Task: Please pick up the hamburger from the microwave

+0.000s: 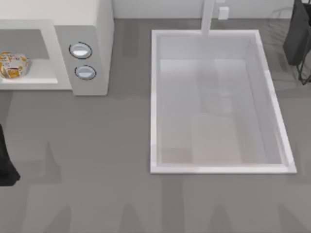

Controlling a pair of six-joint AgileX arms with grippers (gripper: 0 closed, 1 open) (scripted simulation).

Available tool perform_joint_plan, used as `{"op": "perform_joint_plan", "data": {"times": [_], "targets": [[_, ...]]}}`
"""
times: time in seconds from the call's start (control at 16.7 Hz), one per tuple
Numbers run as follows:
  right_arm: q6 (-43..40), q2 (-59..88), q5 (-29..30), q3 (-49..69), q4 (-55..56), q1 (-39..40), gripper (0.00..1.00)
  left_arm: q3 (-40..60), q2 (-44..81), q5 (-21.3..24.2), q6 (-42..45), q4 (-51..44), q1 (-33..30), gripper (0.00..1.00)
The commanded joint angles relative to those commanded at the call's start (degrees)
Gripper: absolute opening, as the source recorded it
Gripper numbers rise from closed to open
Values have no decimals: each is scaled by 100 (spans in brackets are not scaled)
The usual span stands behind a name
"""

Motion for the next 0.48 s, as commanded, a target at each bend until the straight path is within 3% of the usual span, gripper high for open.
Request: {"op": "perform_joint_plan", "data": {"times": [0.48], "targets": [[0, 0, 0, 0, 0, 0, 100, 269, 582, 48, 19, 336, 38, 100]]}}
